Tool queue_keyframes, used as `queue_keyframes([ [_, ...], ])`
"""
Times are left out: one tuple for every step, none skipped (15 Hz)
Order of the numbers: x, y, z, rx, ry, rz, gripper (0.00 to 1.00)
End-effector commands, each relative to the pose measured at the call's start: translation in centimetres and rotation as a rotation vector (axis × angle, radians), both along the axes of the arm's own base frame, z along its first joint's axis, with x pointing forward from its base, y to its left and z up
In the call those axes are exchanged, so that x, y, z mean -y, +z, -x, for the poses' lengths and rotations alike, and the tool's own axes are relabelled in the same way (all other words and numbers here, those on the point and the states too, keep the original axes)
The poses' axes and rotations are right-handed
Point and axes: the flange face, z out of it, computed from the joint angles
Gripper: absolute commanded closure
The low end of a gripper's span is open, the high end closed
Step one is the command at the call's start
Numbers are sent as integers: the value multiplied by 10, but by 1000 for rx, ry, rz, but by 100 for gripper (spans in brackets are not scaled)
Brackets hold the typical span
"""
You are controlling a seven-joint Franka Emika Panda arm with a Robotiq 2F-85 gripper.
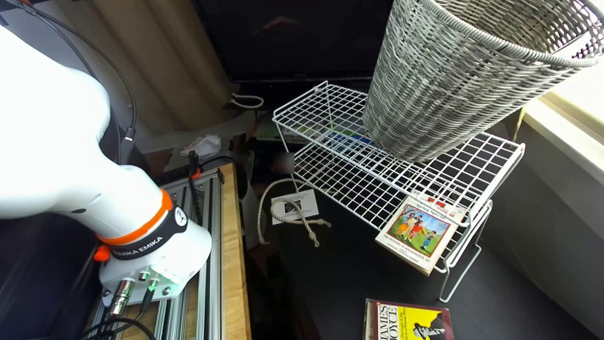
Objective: Set the basket upright
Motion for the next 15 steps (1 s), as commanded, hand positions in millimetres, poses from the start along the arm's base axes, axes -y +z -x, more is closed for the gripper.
queue_keyframes([
  [2,4,26,-17,33,32,97],
  [3,2,30,-29,49,33,97],
  [4,1,35,-47,66,34,97],
  [4,-1,40,-65,91,38,97],
  [4,-2,43,-86,116,42,97],
  [5,-4,47,-109,142,44,97],
  [5,-5,49,-121,155,53,97],
  [6,-6,50,-137,171,59,91],
  [6,-7,51,-141,181,64,62],
  [7,-8,52,-148,186,61,62],
  [7,-7,52,-146,189,59,59],
  [7,-5,51,-143,192,58,53],
  [8,-4,49,-131,194,59,46],
  [9,-4,48,-136,193,48,37],
  [11,-4,47,-133,193,45,30],
])
